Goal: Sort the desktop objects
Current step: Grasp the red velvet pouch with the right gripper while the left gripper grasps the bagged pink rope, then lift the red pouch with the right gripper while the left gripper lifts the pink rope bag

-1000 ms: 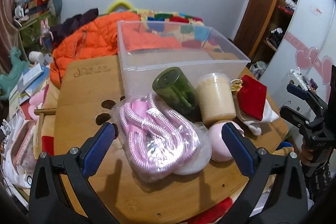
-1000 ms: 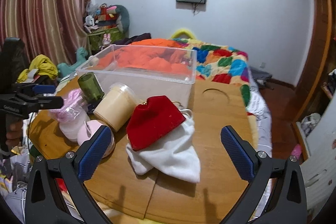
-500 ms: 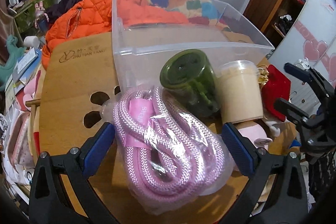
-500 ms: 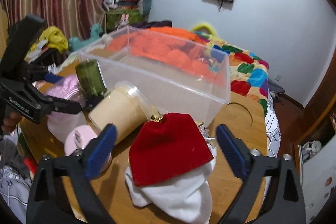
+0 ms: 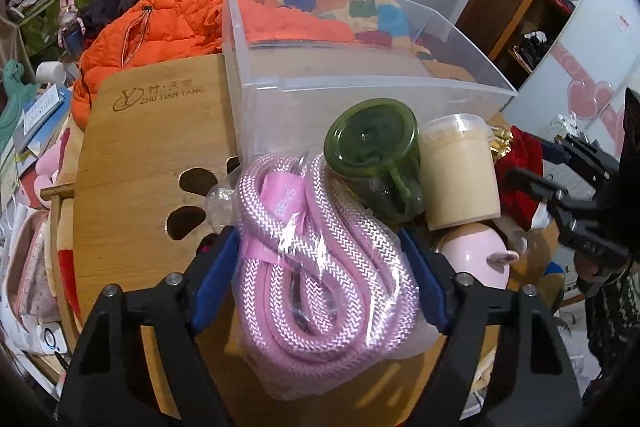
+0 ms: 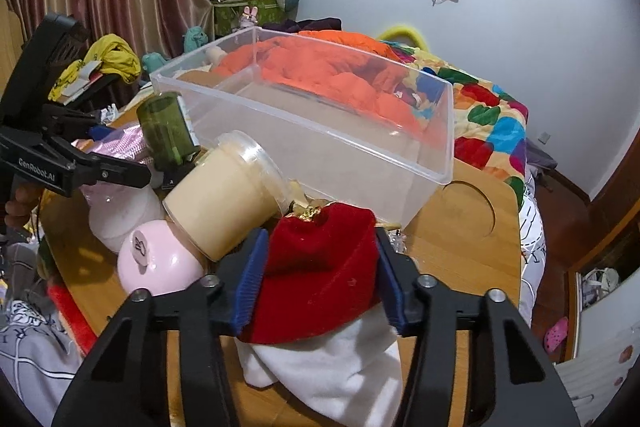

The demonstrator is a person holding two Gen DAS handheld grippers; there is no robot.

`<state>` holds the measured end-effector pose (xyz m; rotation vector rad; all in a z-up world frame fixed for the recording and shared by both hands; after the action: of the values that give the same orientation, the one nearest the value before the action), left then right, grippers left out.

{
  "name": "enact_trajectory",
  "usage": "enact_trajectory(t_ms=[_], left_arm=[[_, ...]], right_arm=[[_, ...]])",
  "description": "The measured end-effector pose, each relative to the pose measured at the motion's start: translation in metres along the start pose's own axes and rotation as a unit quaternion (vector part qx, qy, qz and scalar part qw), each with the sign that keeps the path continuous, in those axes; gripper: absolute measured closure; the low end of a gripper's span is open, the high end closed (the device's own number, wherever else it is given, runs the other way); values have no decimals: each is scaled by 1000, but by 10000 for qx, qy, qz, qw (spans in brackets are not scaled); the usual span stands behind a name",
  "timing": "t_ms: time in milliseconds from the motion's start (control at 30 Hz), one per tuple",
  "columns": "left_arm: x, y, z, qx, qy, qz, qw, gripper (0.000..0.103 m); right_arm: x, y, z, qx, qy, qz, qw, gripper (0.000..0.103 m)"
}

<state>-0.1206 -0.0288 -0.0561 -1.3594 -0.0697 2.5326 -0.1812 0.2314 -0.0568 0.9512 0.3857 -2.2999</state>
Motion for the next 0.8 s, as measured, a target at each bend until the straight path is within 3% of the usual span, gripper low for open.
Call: enact_trajectory(t_ms=[67, 400, 800], left_arm=[[-3, 0, -1, 76, 8, 23, 10000, 32], [-21, 0, -14, 413, -28, 480, 9980, 37], [-54, 5, -19, 159, -400, 447, 9981, 37]], right_arm=[[-2, 0, 1, 60, 7, 70, 10000, 65], [-20, -2, 5, 275, -124, 343, 9990, 72], [-38, -5, 16, 473, -367, 524, 9968, 72]])
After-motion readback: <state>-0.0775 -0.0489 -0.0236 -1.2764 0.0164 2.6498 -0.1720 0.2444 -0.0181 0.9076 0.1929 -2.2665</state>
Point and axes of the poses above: each gripper's, at about its wrist camera, not at the fingertips, and x roughly the way its jaws point, y to its left, z to its top, the point moved 4 cm from there along x, roughly the way its jaws point, and after that the axes turned 6 degrees about x, right-handed, at the moved point
